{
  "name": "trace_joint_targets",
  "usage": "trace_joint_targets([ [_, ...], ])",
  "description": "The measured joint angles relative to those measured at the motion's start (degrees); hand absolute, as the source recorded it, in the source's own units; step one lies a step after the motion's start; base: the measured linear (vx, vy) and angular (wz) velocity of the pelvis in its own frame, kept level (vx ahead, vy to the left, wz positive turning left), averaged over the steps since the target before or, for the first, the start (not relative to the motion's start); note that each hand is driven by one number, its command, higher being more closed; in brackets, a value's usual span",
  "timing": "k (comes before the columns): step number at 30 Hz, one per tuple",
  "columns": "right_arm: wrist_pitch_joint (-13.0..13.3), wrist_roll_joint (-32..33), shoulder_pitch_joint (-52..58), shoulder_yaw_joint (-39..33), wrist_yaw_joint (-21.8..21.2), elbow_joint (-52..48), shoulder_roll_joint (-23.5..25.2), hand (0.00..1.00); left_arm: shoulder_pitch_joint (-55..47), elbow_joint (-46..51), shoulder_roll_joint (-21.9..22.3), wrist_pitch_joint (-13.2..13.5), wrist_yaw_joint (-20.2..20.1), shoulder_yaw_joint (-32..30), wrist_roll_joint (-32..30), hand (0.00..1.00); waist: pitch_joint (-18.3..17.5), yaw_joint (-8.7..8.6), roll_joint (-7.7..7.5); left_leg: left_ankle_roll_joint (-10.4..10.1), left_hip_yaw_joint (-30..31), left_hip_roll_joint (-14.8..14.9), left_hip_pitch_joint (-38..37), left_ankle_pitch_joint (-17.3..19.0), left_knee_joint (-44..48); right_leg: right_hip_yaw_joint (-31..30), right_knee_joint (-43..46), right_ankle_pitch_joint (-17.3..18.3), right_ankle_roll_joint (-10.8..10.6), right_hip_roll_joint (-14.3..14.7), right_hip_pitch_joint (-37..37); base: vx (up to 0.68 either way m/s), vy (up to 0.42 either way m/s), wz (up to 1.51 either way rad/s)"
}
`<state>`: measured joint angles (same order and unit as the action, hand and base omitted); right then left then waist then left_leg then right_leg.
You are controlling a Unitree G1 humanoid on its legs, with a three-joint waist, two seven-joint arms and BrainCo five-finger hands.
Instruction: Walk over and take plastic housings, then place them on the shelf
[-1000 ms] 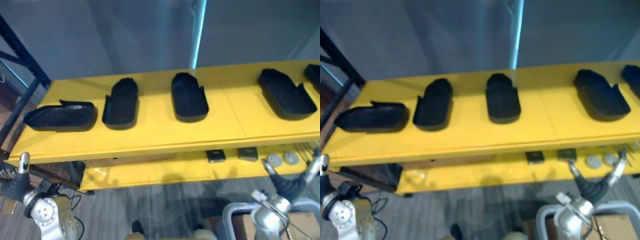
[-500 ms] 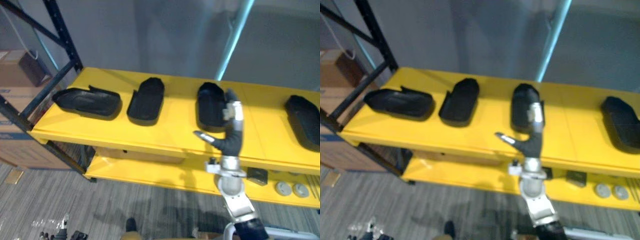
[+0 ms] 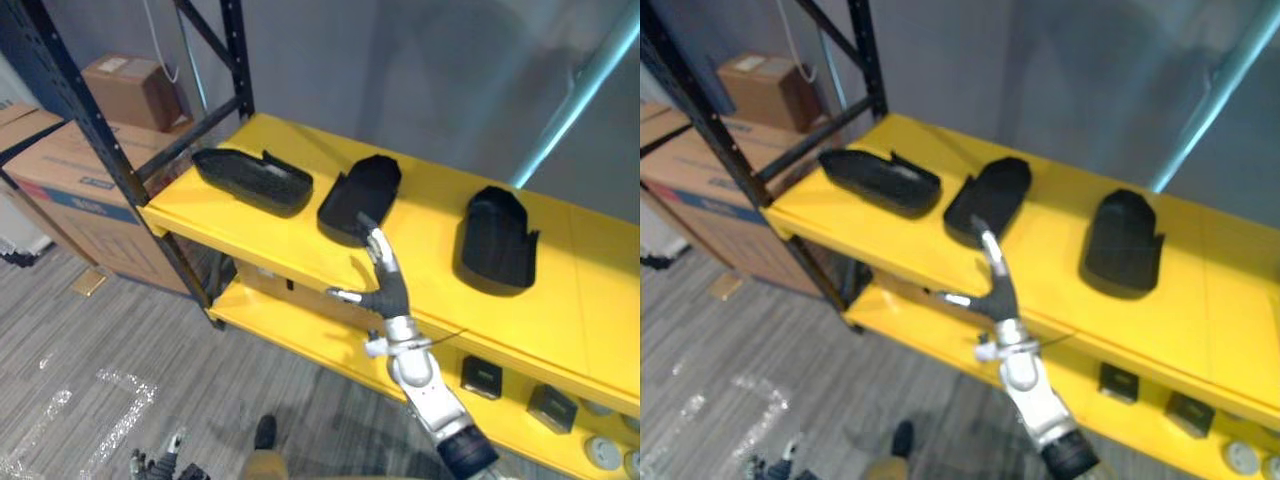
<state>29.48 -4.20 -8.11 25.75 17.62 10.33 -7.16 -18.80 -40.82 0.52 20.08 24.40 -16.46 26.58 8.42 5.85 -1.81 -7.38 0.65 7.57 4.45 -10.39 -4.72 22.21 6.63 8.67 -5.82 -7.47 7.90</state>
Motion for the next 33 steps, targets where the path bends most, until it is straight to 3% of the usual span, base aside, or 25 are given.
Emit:
trace_joint_targets([
  [2,0.0,0.1,-0.6,0.6,0.1,0.0,0.0,0.00,-0.3,0.0,-0.1,0.7,-0.5,0.0,0.0,0.00,0.6,0.33,0.55,-0.4,0.1,1.1,0.9,-0.3,0.1,-0.3,0.3,0.1,0.3,1.0,-0.9,-0.05,-0.055,-0.03],
  [4,0.0,-1.3,-2.8,1.0,1.4,0.0,-0.1,0.00,0.2,0.4,-0.1,1.1,-2.1,0.6,1.8,0.00,3.9,0.82,1.17,0.4,0.0,2.2,2.1,0.6,3.2,-1.1,2.3,1.3,1.1,1.8,-2.2,-0.13,-0.060,-0.14],
  [6,0.0,-2.6,-3.0,1.0,2.2,-0.1,-0.4,0.00,0.0,0.3,0.1,1.0,-3.4,1.7,2.8,0.00,4.5,1.25,1.77,0.7,-0.7,2.8,2.3,1.0,3.3,-2.2,4.7,2.5,1.2,1.8,-4.0,-0.10,-0.042,-0.21],
  [12,2.3,-7.9,-3.5,1.0,3.8,-1.8,-1.6,0.00,0.8,1.1,-0.8,0.9,-5.3,4.9,2.5,0.00,4.9,1.14,2.13,1.0,-0.9,2.0,2.5,0.9,3.6,-2.1,9.8,5.2,1.3,0.2,-6.0,0.00,-0.014,0.01],
  [17,3.8,-6.9,-7.5,3.8,3.6,-3.6,-1.1,0.00,0.7,2.8,-1.2,1.2,-4.8,6.1,6.4,0.00,5.9,1.30,2.52,1.6,-1.3,1.5,3.8,1.2,7.6,-0.7,11.2,6.7,1.8,-0.2,-5.0,0.02,-0.032,0.16],
  [19,3.8,-6.9,-8.5,3.5,3.7,-3.6,-1.0,0.00,0.7,4.9,-1.3,1.5,-5.4,6.6,7.4,0.00,6.0,1.20,2.73,4.8,-2.8,0.9,7.1,-1.3,10.0,-0.2,11.7,7.9,3.2,0.5,-5.7,-0.09,-0.107,0.86],
  [20,3.8,-6.9,-8.4,3.0,3.9,-3.7,-1.1,0.00,0.8,5.7,-1.4,1.6,-6.2,7.5,7.4,0.00,6.0,-0.17,2.45,8.2,-3.2,-0.3,7.9,-6.0,6.8,0.2,10.1,7.2,5.5,0.9,-5.7,-0.12,-0.098,1.15],
  [23,3.8,-7.3,-7.6,1.9,5.0,-3.9,-1.2,0.00,1.0,4.3,-0.6,1.4,-7.2,8.9,7.1,0.00,6.7,-1.13,3.41,7.3,-12.5,-0.7,9.2,6.1,17.0,6.8,9.5,5.8,4.6,-0.4,-5.6,-0.05,-0.057,1.09],
  [24,3.8,-8.1,-6.6,1.4,5.9,-4.0,-1.2,0.00,1.3,3.7,-0.2,1.0,-7.3,9.5,7.0,0.00,6.9,-1.69,3.47,6.5,-14.0,-1.8,7.3,6.9,14.5,8.6,9.3,5.4,4.2,-1.1,-5.5,0.01,-0.028,0.92],
  [25,3.8,-8.6,-5.9,1.0,6.4,-4.0,-1.1,0.00,1.3,3.4,-0.1,0.9,-7.3,10.3,6.6,0.00,7.0,-1.88,3.45,6.0,-14.0,-2.6,6.1,6.5,11.9,9.4,9.4,5.3,4.1,-1.6,-5.5,0.03,0.024,0.77],
  [26,3.8,-9.7,-4.5,0.6,7.5,-3.9,-1.1,0.00,1.3,3.2,0.1,0.6,-7.3,11.8,5.7,0.00,7.2,-1.86,3.41,5.0,-14.0,-3.8,4.4,3.9,7.5,9.9,9.6,5.1,3.8,-2.3,-5.5,0.01,0.073,0.44],
  [30,3.8,-11.6,-1.1,-0.5,9.1,-4.0,0.7,0.00,1.0,2.9,-0.6,-0.2,-9.5,14.6,1.9,0.00,7.4,-1.87,2.93,6.5,-13.2,-6.7,-1.4,1.3,0.0,8.3,7.4,3.3,2.9,-2.6,-1.7,0.05,0.111,0.22],
  [33,2.8,-11.8,0.6,-1.0,10.0,-5.1,1.9,0.00,1.0,2.8,-2.3,0.0,-10.8,17.8,-0.6,0.00,7.3,-2.16,2.90,6.9,-11.2,-8.6,-1.3,1.7,-0.3,4.3,6.8,3.6,3.0,-3.0,-1.4,0.01,0.109,0.38],
])
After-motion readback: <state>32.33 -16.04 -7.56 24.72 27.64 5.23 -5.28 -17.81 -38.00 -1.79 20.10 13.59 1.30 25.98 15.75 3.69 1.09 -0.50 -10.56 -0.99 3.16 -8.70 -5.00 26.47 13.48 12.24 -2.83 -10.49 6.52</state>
